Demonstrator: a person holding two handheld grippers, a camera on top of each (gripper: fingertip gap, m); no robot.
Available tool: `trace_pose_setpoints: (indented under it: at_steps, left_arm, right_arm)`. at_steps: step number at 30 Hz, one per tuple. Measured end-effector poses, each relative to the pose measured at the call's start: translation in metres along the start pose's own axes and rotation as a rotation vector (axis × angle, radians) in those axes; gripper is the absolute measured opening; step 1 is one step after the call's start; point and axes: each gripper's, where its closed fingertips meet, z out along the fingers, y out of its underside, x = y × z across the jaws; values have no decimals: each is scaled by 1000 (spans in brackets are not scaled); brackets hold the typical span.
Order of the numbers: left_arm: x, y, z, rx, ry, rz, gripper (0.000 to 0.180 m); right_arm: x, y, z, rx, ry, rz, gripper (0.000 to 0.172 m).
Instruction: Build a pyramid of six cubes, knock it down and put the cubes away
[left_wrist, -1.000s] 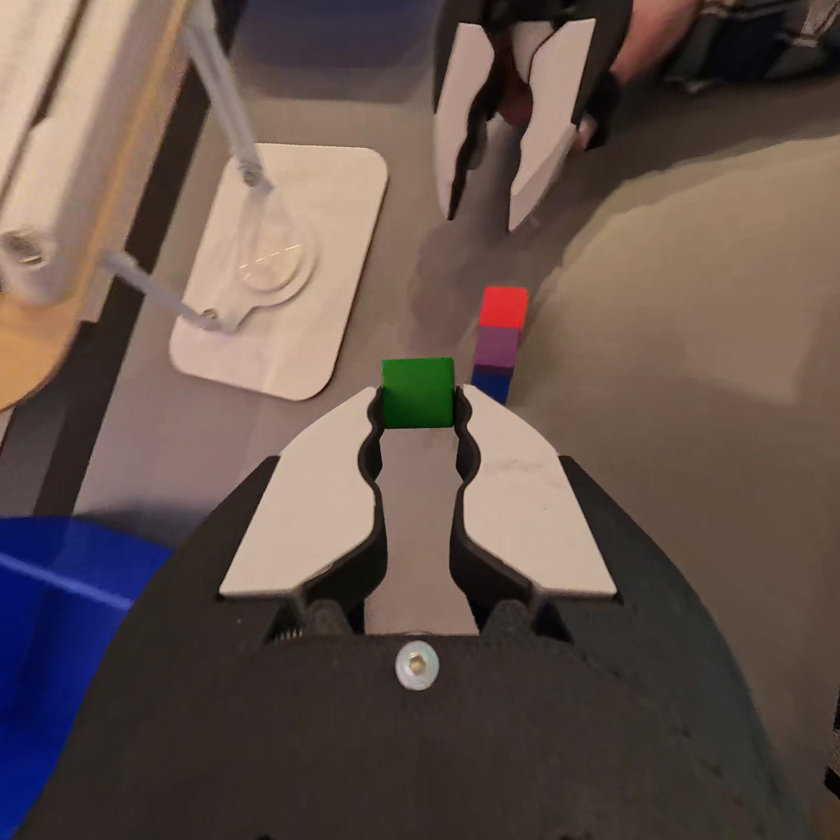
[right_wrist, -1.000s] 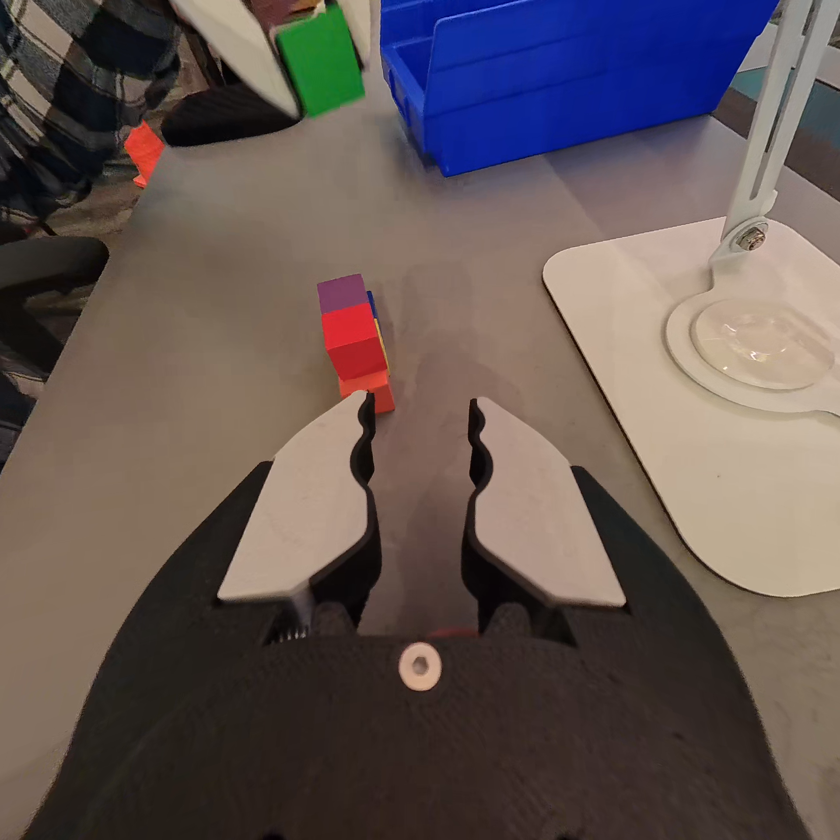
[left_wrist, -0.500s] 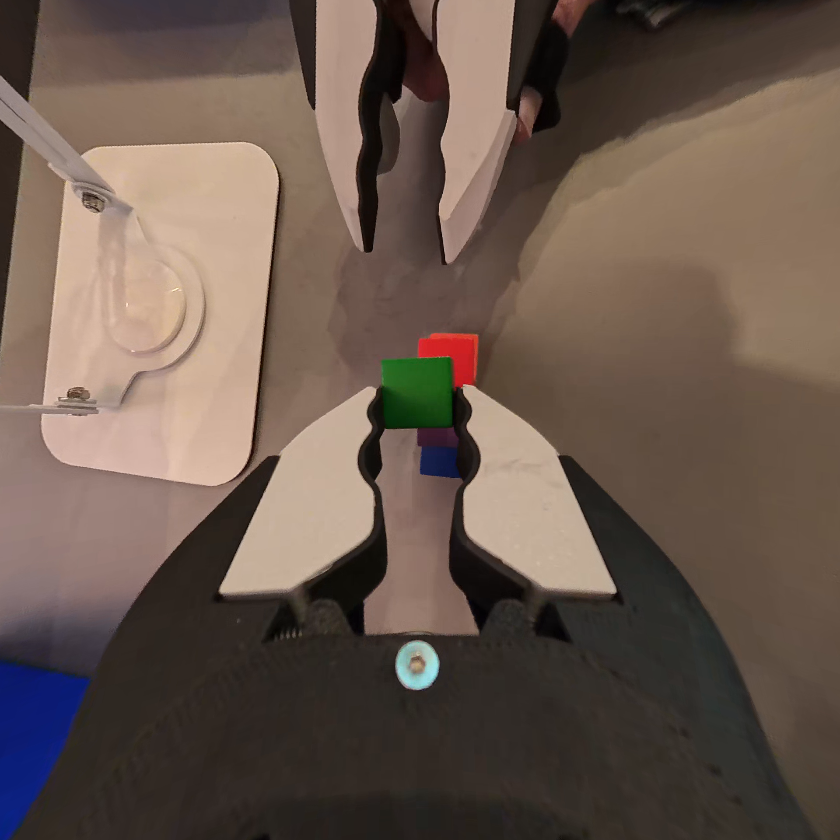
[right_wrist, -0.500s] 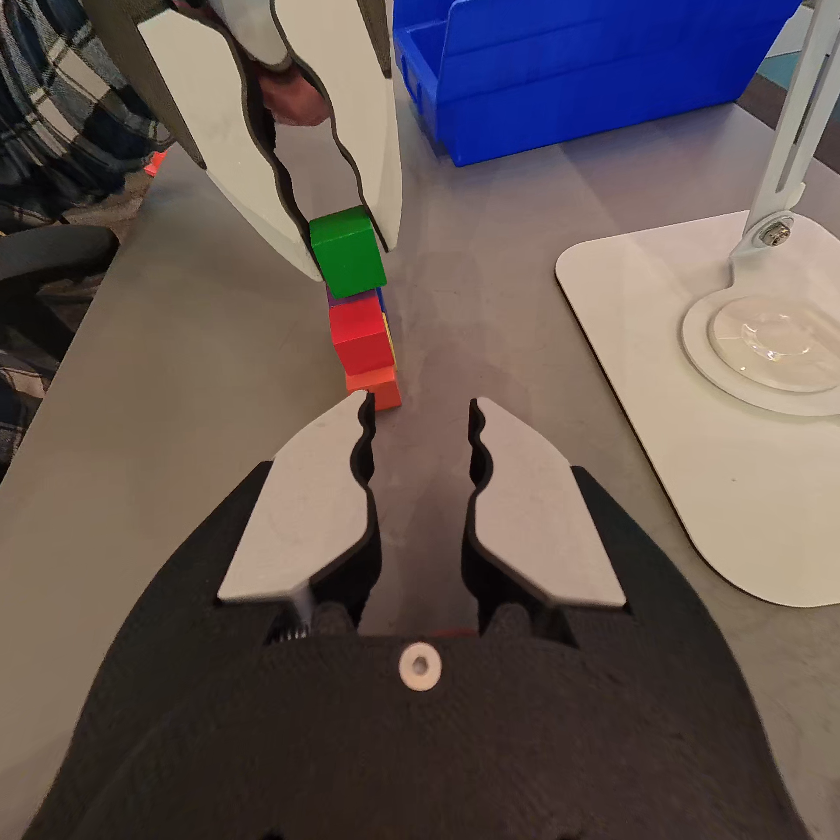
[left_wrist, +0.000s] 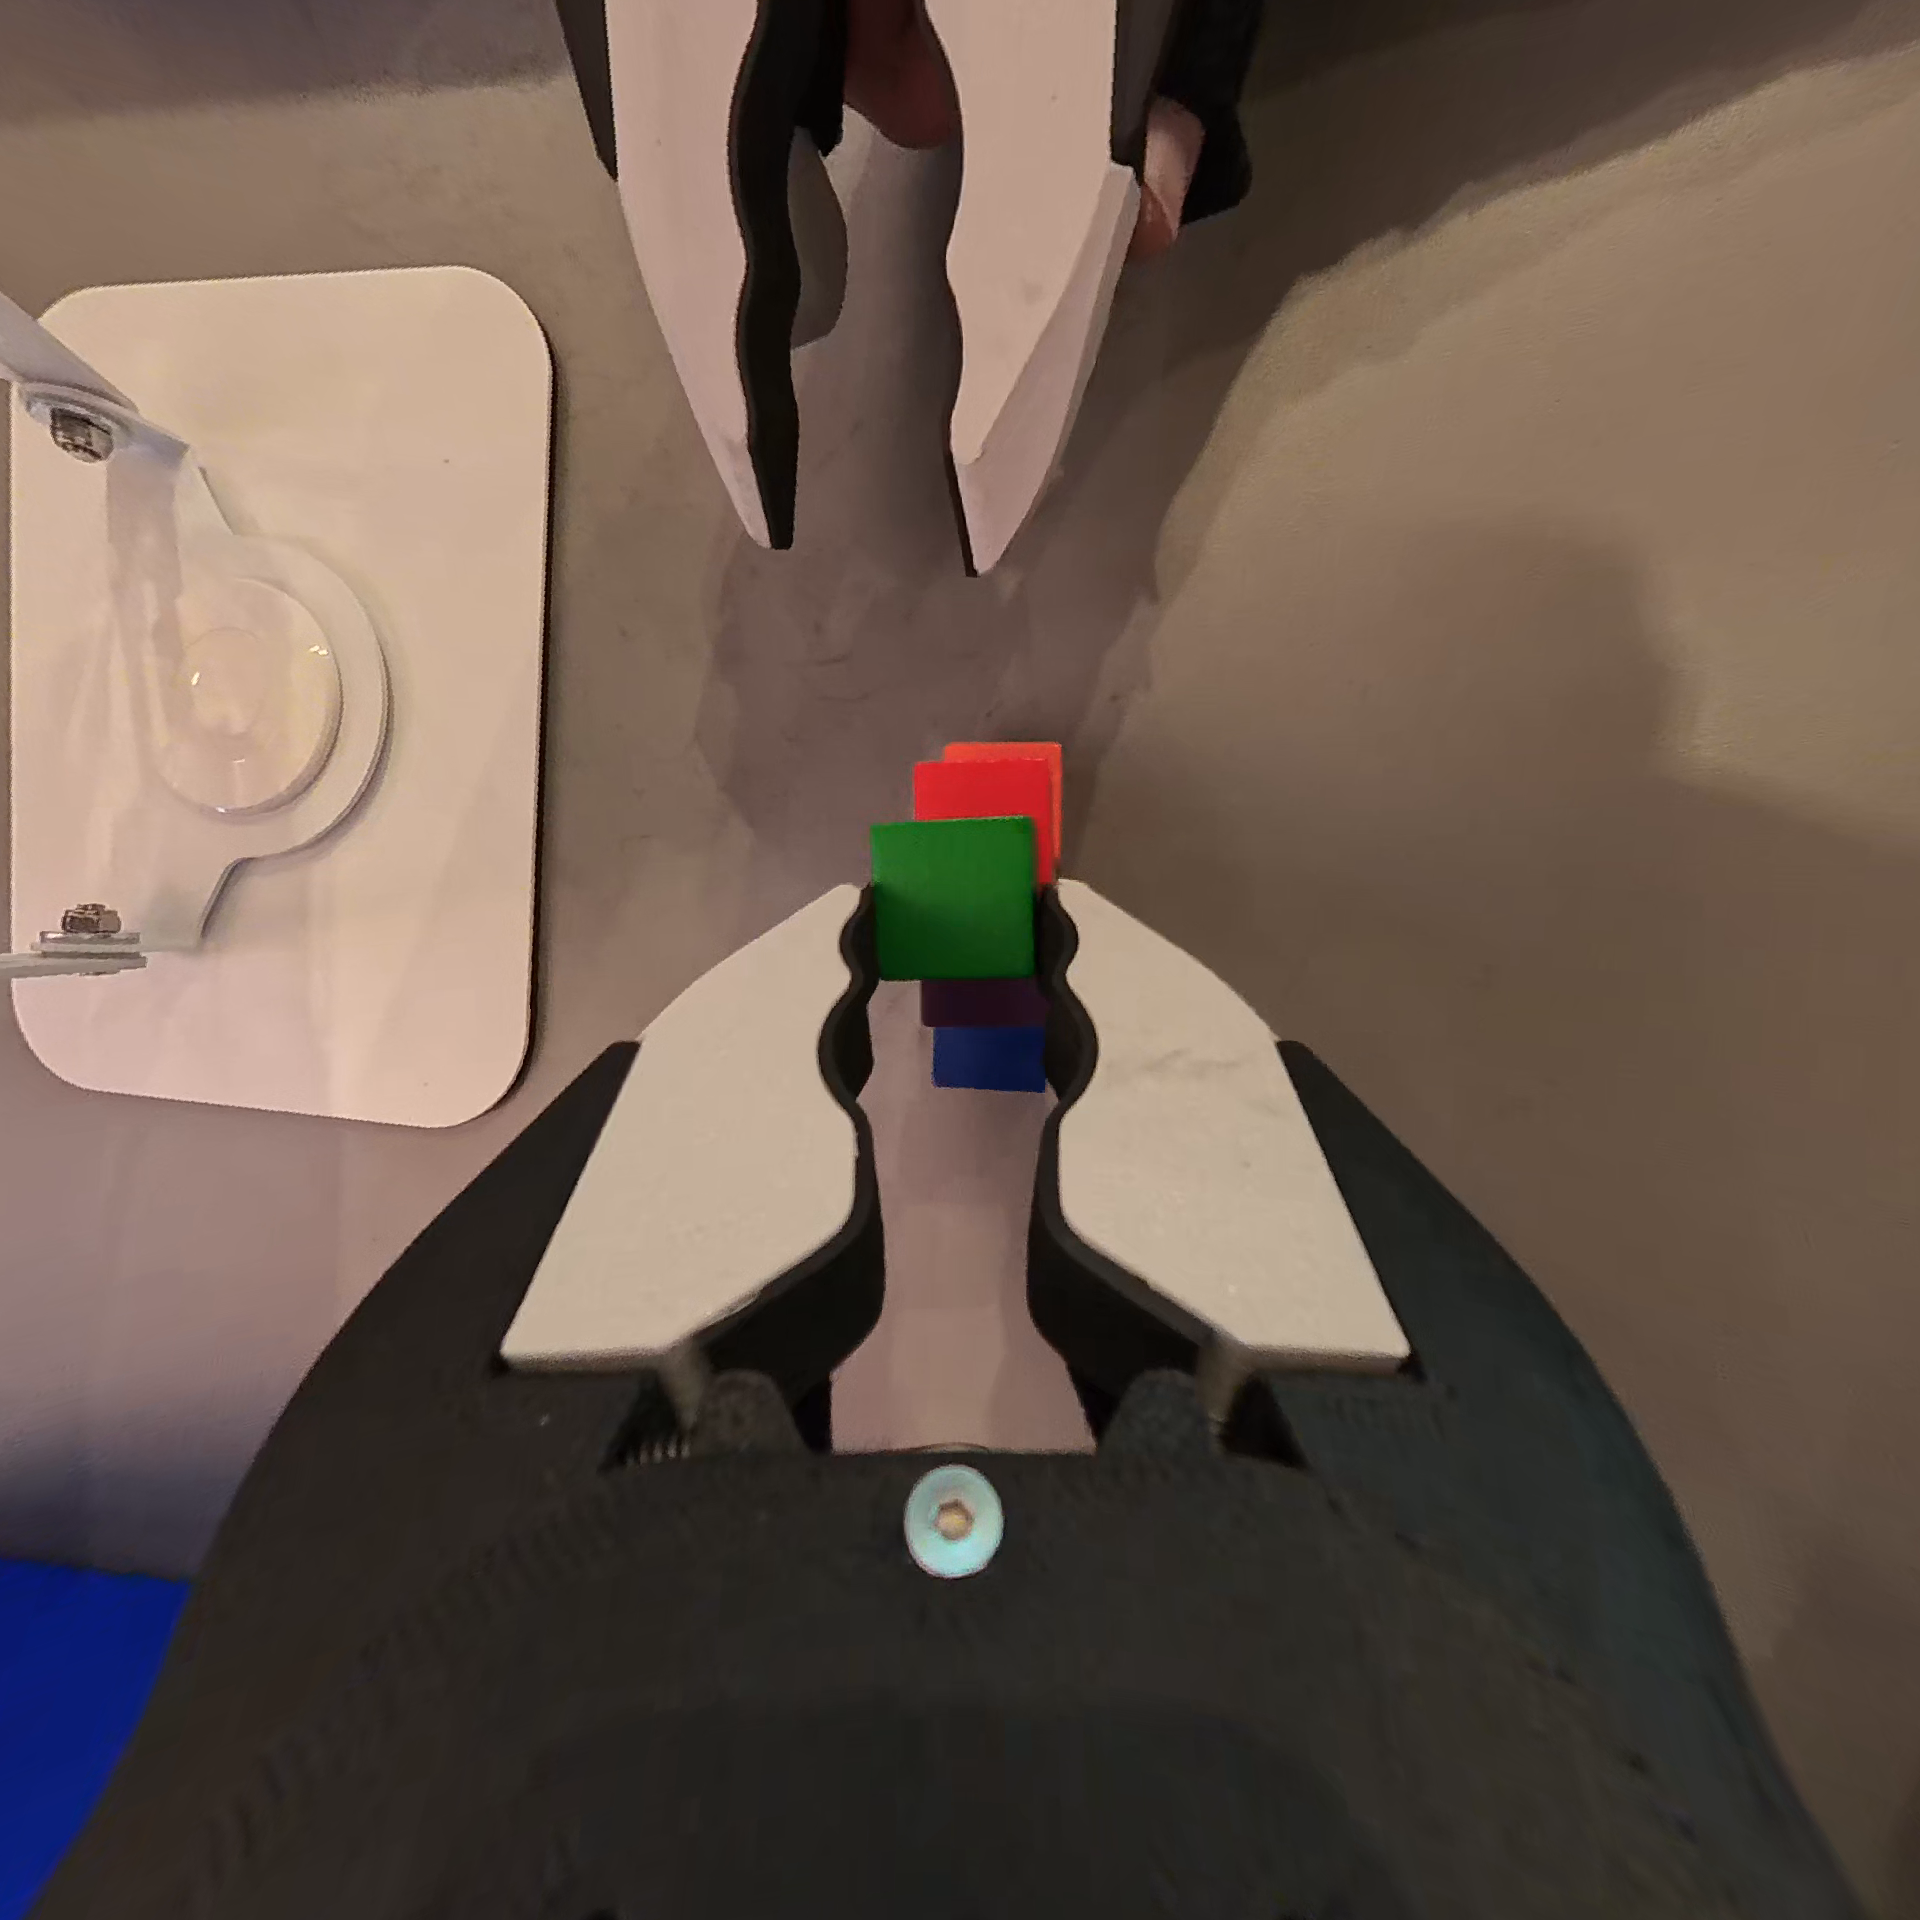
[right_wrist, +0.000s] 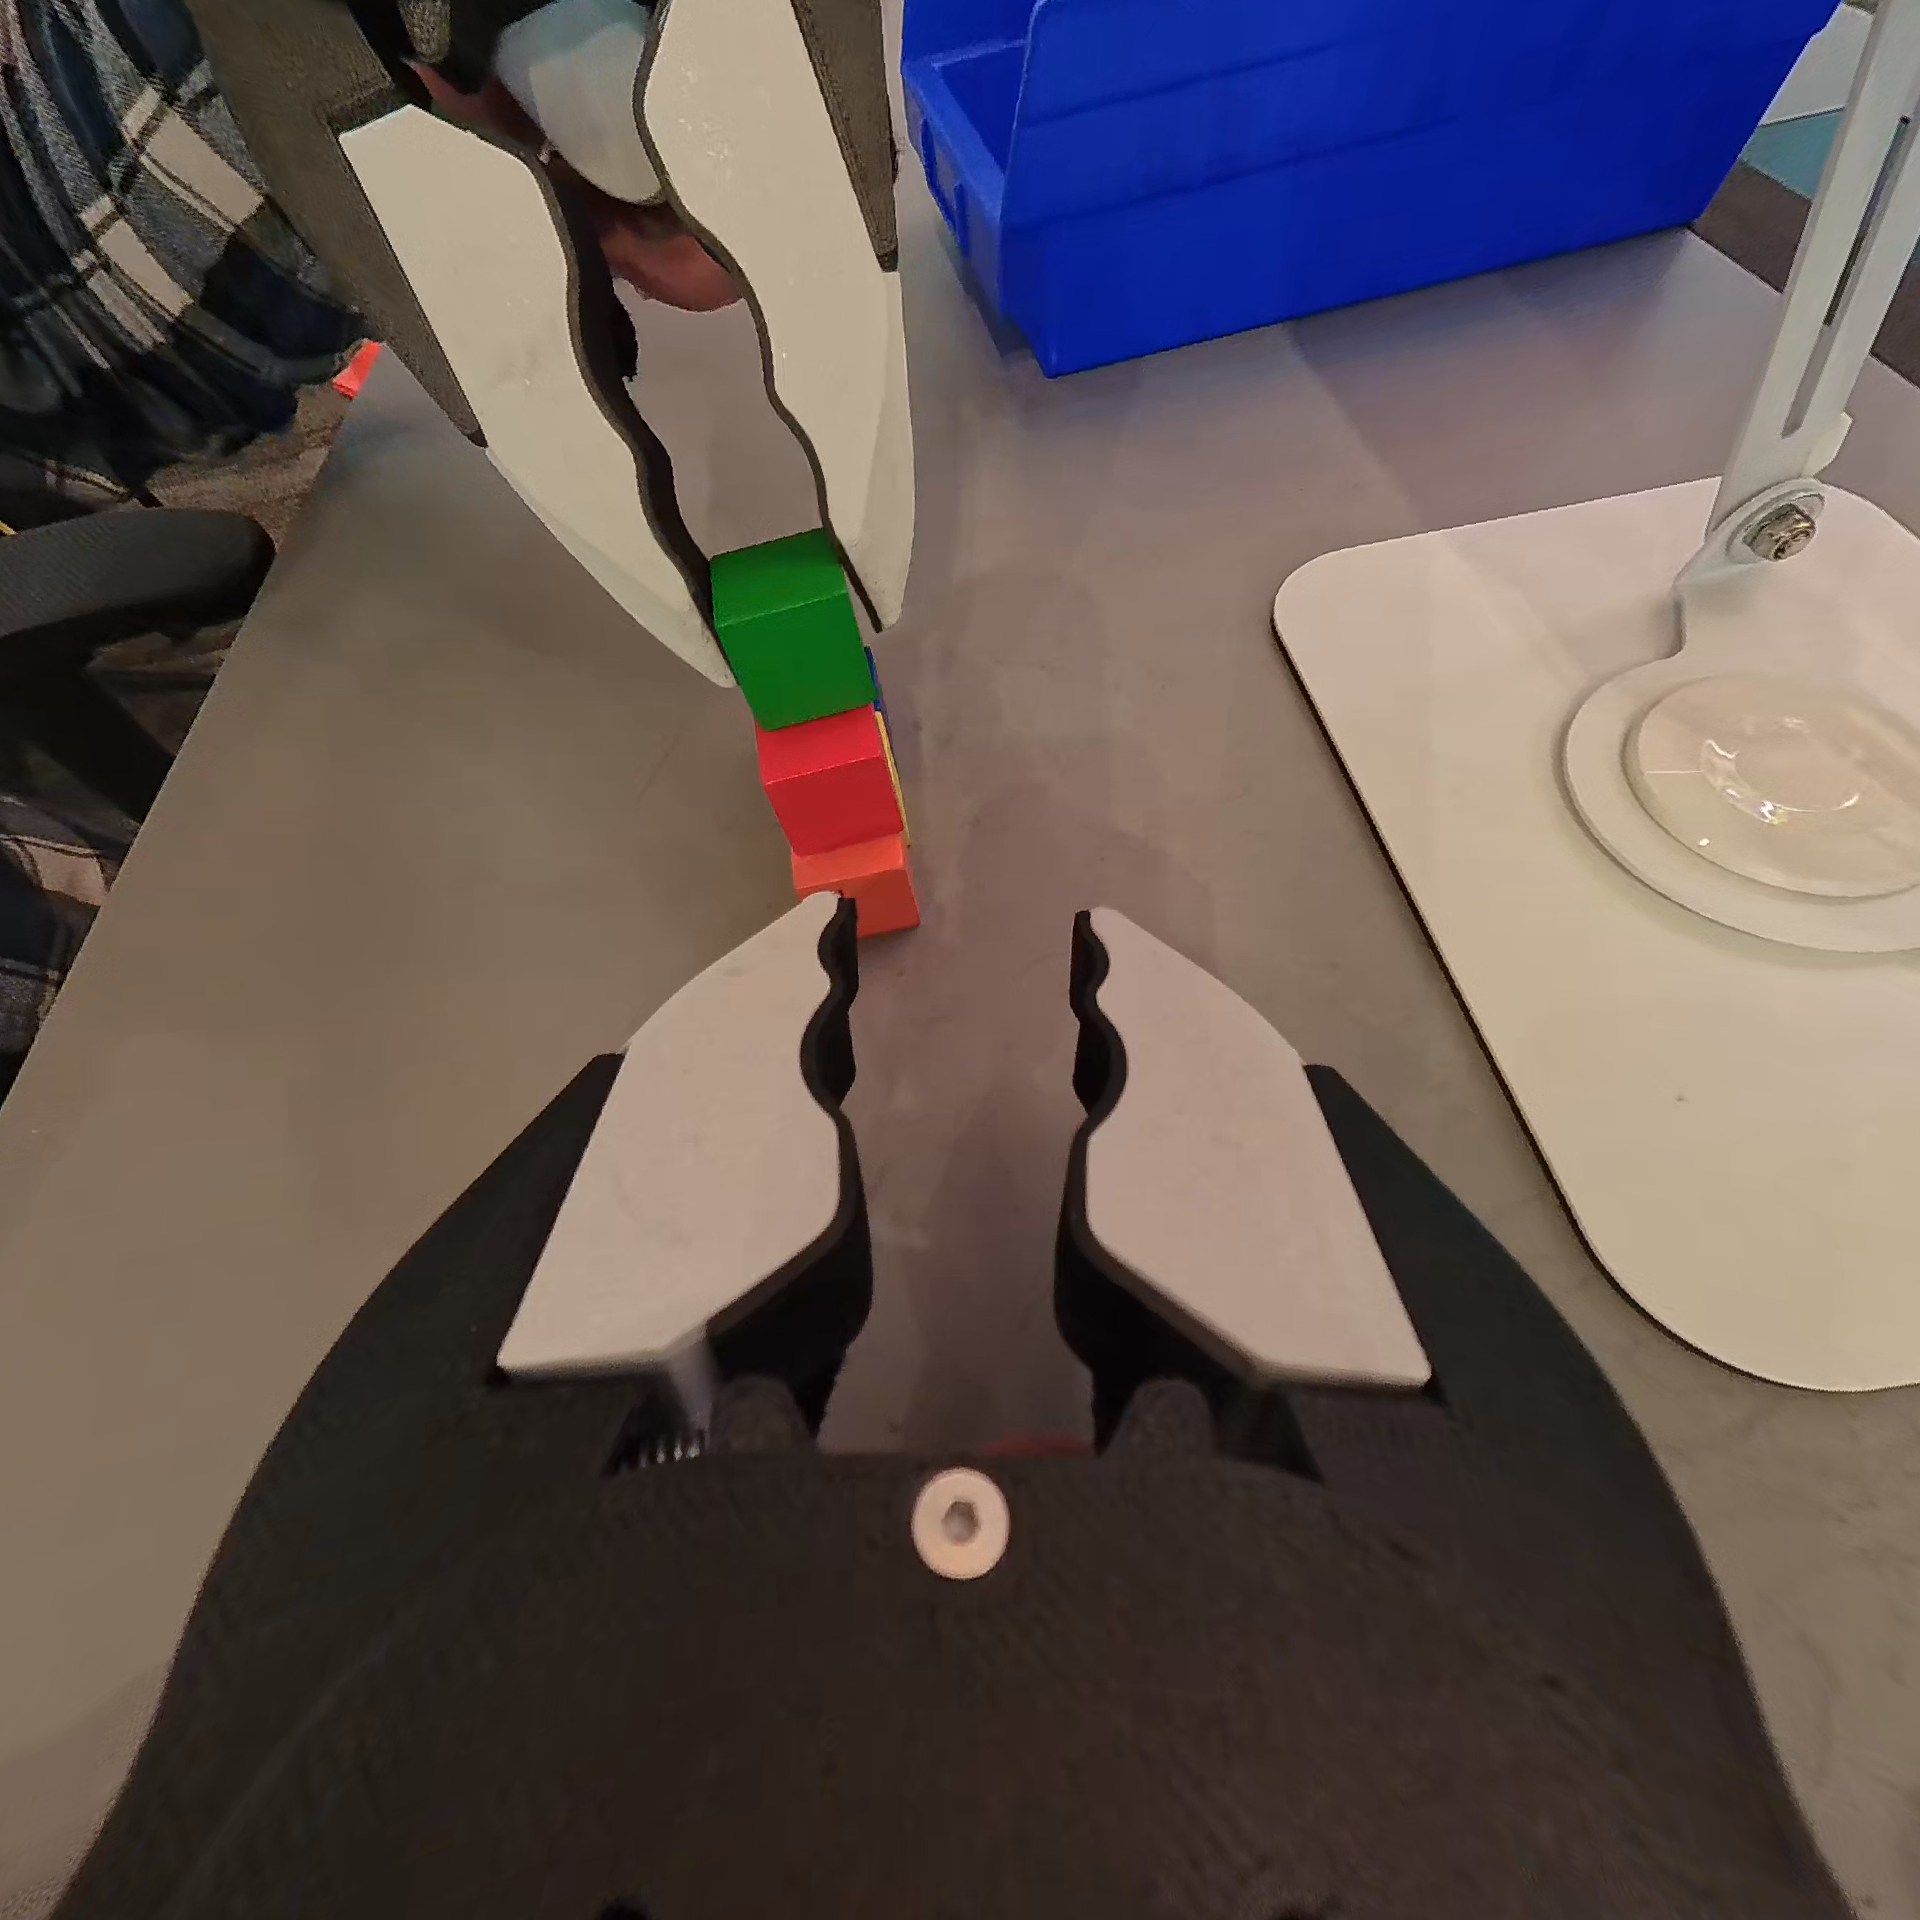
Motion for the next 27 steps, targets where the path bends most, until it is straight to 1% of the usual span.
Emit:
trace_pose_setpoints:
  at_steps: [9, 12, 15, 17, 19, 22, 25, 27]
  left_arm:
    - [1, 0, 1, -3, 20, -8, 30]
    - [1, 1, 1, 0, 22, -7, 39]
    - [-1, 2, -2, 2, 8, -15, 55]
    - [-2, 5, -6, 14, -6, -32, 60]
    - [-1, 6, -10, 65, -14, -60, 59]
    - [1, 16, -12, 110, -27, -89, 56]
    - [2, 23, -8, 144, -49, -109, 55]
    - [6, 26, -2, 157, -33, -108, 55]
  right_arm:
    - [0, 0, 0, -2, -1, -2, 39]
    - [0, 0, 0, -2, 0, -3, 39]
    - [0, 0, 0, 3, 0, -4, 40]
    - [0, -1, -1, 8, 1, -6, 41]
    - [-1, -2, -2, 18, 0, -10, 43]
    - [-5, -6, -1, 37, -8, -23, 50]
    - [-15, -7, 8, 16, -24, -50, 56]
    - [-21, -9, 15, 2, -28, -67, 56]
